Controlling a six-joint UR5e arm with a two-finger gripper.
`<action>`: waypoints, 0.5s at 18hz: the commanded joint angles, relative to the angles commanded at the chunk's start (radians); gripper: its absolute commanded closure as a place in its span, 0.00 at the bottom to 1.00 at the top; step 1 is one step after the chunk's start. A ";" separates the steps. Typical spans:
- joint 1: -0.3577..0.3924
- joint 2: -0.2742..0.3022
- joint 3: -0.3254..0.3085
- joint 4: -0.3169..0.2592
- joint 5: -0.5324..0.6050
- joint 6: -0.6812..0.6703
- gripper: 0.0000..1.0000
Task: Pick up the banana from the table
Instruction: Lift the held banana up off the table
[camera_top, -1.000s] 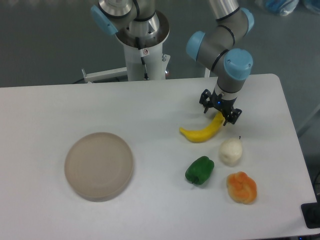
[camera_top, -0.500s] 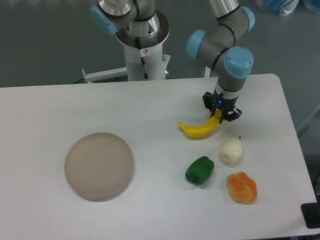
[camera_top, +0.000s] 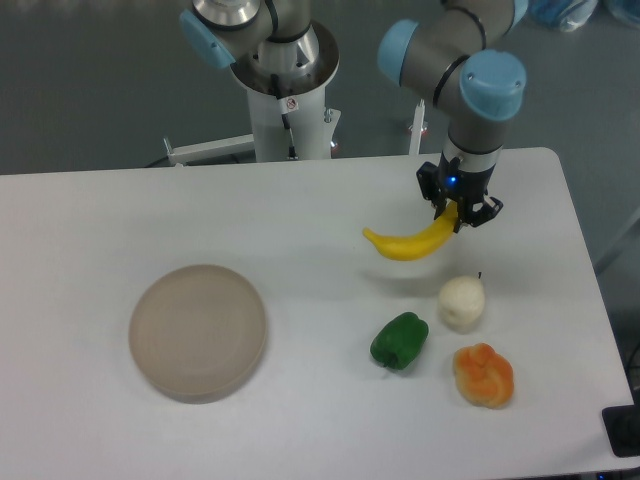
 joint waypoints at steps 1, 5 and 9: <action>-0.011 -0.006 0.020 -0.005 0.002 0.000 1.00; -0.048 -0.058 0.107 -0.005 -0.002 -0.006 1.00; -0.069 -0.123 0.184 -0.029 -0.002 -0.006 0.99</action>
